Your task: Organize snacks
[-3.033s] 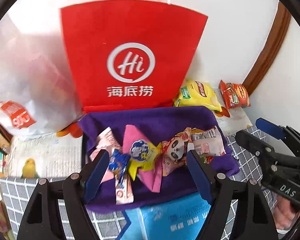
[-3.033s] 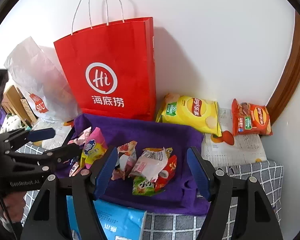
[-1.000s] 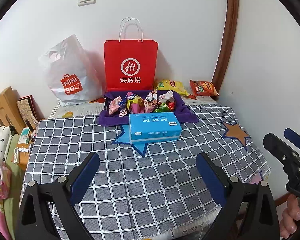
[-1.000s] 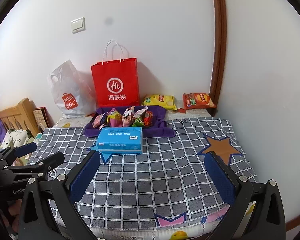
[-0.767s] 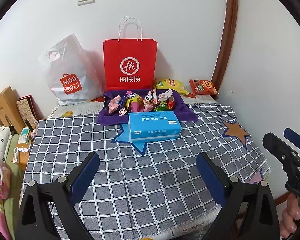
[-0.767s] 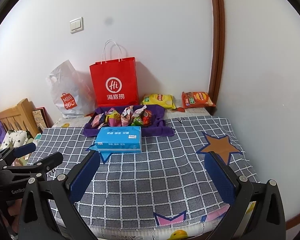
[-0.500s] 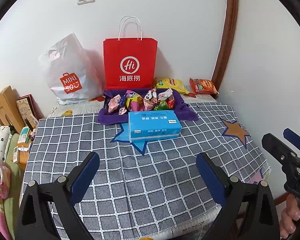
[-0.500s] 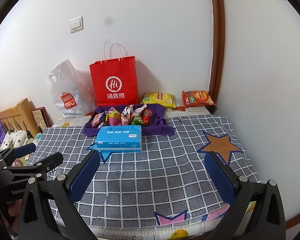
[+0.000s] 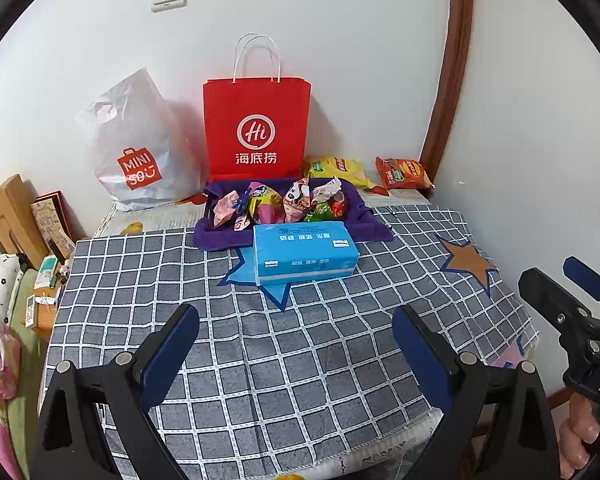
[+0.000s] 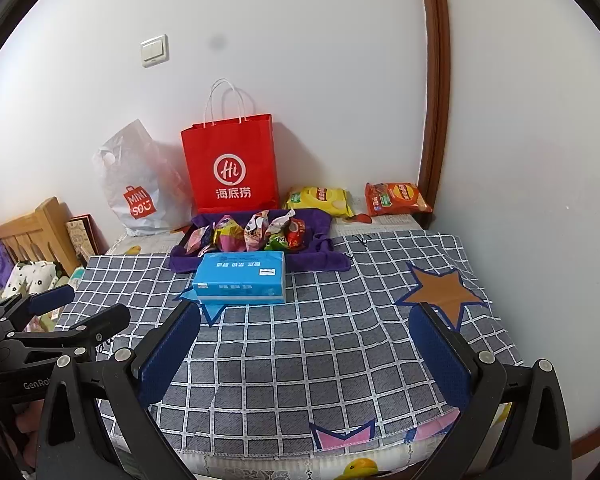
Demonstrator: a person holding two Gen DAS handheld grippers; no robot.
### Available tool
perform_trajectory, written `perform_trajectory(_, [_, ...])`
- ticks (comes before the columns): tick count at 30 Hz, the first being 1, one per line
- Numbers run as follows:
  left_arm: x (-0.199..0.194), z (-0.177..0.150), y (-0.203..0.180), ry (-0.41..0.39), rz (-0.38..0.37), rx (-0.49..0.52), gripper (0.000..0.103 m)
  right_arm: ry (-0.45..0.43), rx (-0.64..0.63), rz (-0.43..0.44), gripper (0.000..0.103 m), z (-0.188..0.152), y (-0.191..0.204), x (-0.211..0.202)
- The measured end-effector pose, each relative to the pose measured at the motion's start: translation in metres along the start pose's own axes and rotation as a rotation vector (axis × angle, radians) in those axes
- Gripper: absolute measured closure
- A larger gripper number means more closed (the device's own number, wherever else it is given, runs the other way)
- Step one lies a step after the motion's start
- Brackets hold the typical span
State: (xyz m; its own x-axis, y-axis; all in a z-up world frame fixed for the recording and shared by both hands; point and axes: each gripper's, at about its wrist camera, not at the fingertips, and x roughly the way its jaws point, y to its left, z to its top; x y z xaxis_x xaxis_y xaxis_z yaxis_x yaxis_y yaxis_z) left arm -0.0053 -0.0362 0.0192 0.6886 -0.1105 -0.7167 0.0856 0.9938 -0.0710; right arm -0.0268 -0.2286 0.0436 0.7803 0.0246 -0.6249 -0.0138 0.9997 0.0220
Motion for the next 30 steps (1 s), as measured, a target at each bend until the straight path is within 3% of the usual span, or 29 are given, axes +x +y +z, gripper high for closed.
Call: perform_trajectory(30, [-0.0005, 0.0001, -0.001, 0.002, -0.001, 0.0, 0.006, -0.009, -0.004, 0.006, 0.0, -0.0009, 0.0041, -0.0021])
